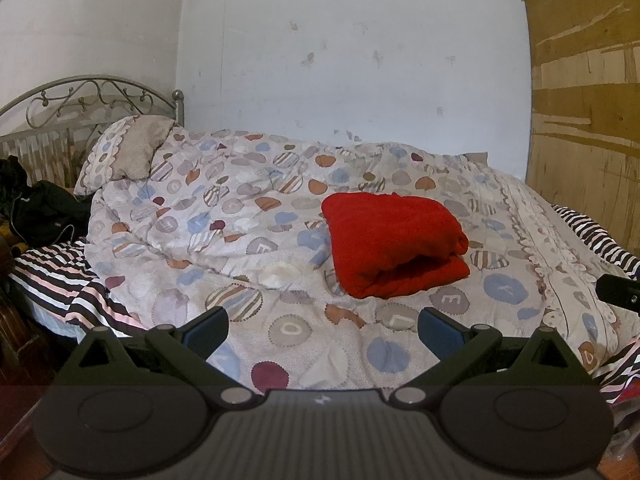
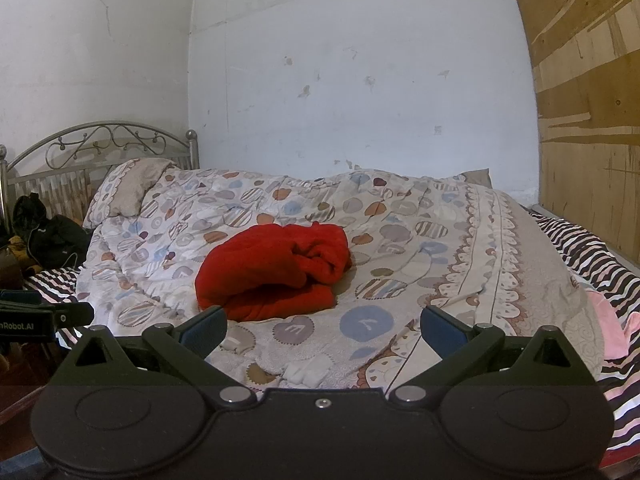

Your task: Fold small clothes

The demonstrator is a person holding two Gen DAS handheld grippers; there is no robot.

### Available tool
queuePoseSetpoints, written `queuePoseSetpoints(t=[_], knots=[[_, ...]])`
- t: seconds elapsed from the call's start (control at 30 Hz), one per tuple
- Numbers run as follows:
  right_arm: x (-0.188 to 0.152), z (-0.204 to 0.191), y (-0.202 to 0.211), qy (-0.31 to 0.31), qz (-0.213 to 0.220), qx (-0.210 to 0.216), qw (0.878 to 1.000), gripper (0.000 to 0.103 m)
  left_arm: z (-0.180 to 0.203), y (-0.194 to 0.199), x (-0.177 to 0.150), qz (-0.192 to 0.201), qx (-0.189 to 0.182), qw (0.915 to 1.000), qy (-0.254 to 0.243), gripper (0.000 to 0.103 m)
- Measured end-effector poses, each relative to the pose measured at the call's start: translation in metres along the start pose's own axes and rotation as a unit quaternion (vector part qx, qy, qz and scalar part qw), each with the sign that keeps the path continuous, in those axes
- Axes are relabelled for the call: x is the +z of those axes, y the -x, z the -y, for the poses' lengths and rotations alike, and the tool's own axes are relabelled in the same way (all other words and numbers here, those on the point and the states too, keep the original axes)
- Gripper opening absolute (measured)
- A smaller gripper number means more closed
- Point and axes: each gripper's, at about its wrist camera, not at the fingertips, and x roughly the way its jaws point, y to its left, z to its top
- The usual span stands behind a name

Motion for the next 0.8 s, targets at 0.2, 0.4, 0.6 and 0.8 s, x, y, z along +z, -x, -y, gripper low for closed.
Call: queuePoseSetpoints(t=[0.2, 0.4, 0.6, 0.8], knots=[[0.001, 0.0, 0.0, 0.0, -0.001, -0.001, 1.0, 0.103, 0.002, 0.002, -0.01, -0.004, 0.056, 0.998, -0.03, 0.103], [-0.006, -0.001, 0.002, 0.001, -0.004, -0.002, 1.0, 0.103, 0.003, 0.002, -0.006, -0.005, 0.051, 0.998, -0.035, 0.103], [-0.006, -0.001, 0.002, 0.002, -0.006, -0.003, 1.0, 0.103, 0.003, -0.002, -0.004, -0.014, 0.049, 0.9981, -0.036, 0.103], [-0.01, 0.001, 0.002, 0.002, -0.009, -0.002, 1.0, 0.103, 0.002, -0.002, -0.004, -0.013, 0.05, 0.998, -0.035, 0.103]])
